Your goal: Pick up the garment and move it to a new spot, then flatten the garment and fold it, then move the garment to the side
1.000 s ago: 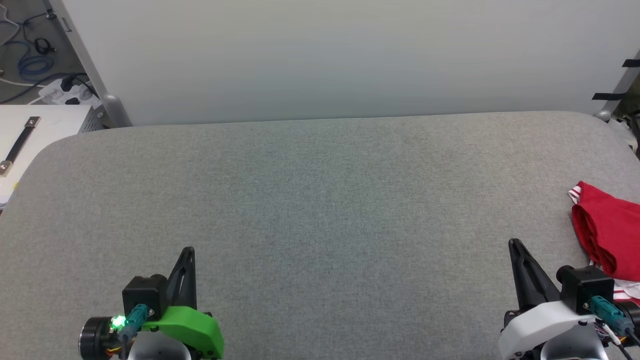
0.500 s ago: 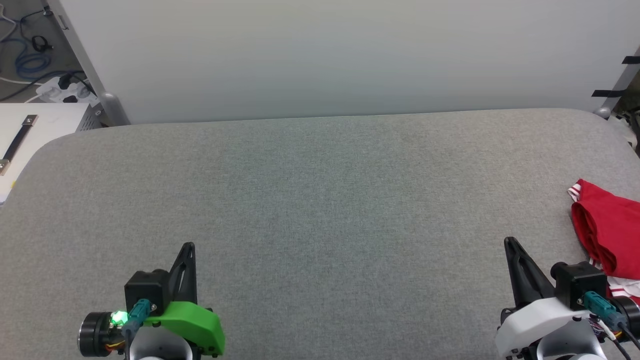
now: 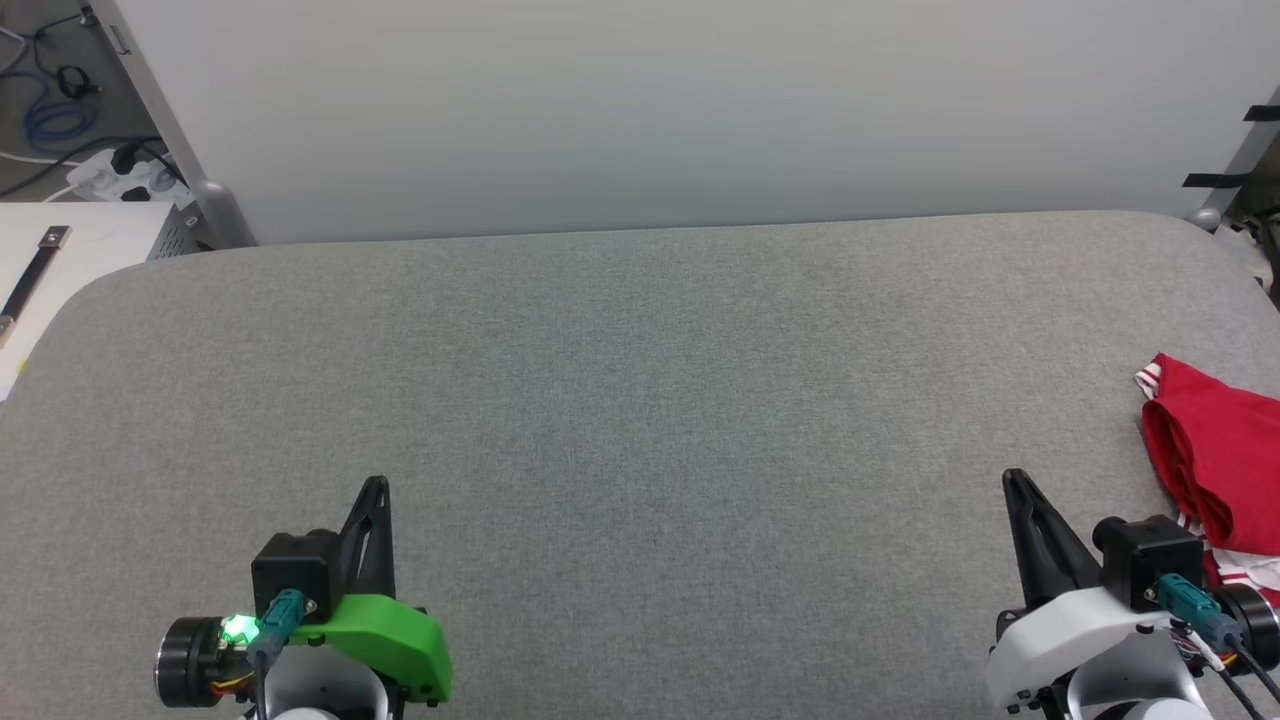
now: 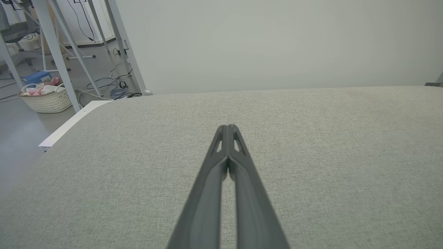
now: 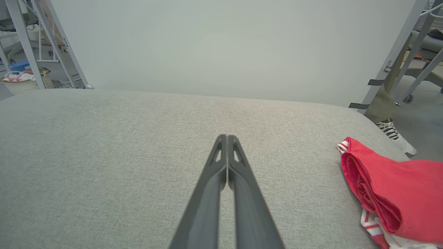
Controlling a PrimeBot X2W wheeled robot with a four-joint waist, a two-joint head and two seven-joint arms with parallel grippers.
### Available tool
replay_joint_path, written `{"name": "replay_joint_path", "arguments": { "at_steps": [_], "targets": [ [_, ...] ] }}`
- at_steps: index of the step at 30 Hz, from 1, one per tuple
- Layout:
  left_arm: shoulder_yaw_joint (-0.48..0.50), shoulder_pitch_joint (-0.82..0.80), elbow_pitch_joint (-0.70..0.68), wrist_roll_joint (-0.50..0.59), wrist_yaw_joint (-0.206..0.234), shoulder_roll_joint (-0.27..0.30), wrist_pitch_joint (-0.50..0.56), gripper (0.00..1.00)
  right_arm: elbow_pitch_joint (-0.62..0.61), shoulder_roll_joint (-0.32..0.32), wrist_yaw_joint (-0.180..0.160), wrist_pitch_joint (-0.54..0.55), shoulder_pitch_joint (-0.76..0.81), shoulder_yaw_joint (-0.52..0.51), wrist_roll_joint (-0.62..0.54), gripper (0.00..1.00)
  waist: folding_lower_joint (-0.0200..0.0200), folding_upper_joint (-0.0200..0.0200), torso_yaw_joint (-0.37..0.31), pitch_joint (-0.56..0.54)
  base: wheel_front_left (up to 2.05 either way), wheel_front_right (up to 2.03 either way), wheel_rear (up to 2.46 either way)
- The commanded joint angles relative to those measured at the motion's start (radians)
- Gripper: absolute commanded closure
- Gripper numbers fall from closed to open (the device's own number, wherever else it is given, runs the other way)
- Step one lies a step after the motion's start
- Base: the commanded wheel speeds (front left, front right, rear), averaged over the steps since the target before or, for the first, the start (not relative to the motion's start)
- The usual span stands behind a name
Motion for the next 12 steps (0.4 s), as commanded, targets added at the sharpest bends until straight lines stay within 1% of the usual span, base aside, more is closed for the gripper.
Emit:
{"name": "replay_joint_path", "arguments": {
  "at_steps": [1, 12],
  "targets": [
    [0.004, -0.022, -0.009, 0.017, -0.007, -0.010, 0.005, 1.00, 0.007, 0.002, -0.001, -0.006, -0.023, 0.001, -0.008, 1.00, 0.0000, 0.0000, 0.000, 0.001, 0.00, 0.00, 0.00],
    [0.016, -0.025, -0.030, 0.045, -0.009, -0.025, 0.027, 1.00, 0.026, 0.002, -0.001, -0.007, -0.037, 0.004, -0.018, 1.00, 0.0000, 0.0000, -0.003, 0.006, 0.00, 0.00, 0.00]
  ]
}}
